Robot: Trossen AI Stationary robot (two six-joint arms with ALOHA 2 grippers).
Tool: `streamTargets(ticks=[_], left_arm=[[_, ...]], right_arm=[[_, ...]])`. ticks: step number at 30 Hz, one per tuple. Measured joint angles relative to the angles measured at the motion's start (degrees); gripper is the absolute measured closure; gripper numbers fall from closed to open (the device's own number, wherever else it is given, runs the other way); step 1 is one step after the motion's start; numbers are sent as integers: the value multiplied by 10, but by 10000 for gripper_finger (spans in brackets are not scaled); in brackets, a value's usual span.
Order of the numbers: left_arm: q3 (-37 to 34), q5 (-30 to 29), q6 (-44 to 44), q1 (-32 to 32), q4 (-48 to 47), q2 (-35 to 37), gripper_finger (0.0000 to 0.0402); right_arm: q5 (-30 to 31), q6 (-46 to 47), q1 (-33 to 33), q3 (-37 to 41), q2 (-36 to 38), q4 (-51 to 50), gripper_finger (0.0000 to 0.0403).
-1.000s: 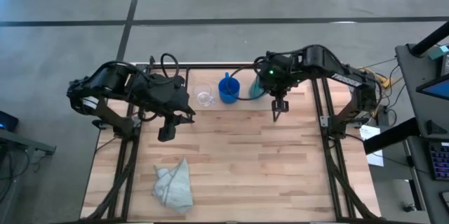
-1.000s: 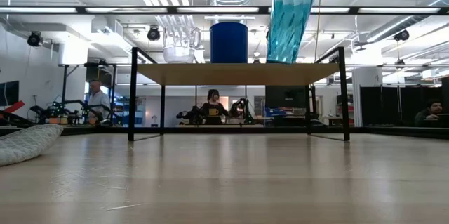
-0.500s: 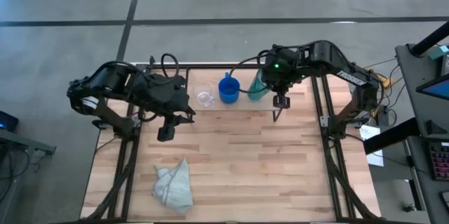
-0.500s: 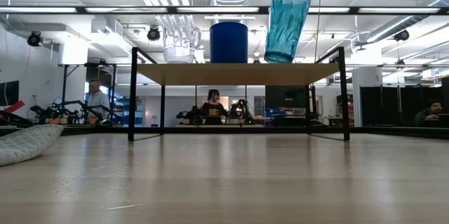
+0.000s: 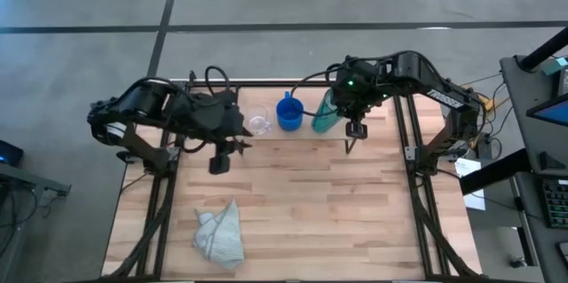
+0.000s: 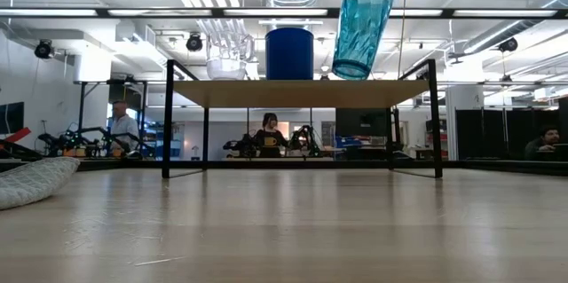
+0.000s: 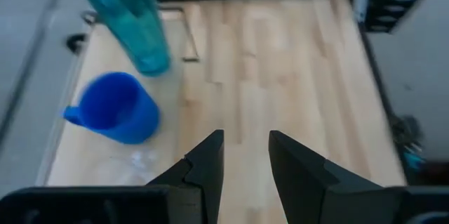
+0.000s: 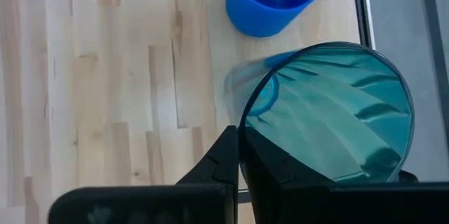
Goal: Stack small to large cups/mugs on shelf
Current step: Put the blue cup on the shelf
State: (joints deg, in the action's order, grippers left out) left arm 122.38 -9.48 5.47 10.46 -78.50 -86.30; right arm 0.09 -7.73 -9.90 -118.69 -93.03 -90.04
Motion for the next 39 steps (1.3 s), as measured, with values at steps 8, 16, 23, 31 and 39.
streamTargets(ticks=[8,16,23,31,39], left_arm=[[-5,-28,-30,-24,83,-58,301],[-5,-36,-75,-96,150,-119,301],[-6,40,-75,-159,225,-171,334],[-6,60,-81,-189,226,-205,398],[-13,62,-91,-210,241,-206,401]], right_arm=[[10,1,0,0,0,0,394],[10,17,0,0,0,0,394],[10,17,0,0,0,0,394],[10,25,0,0,0,0,394],[14,26,0,0,2,0,394]])
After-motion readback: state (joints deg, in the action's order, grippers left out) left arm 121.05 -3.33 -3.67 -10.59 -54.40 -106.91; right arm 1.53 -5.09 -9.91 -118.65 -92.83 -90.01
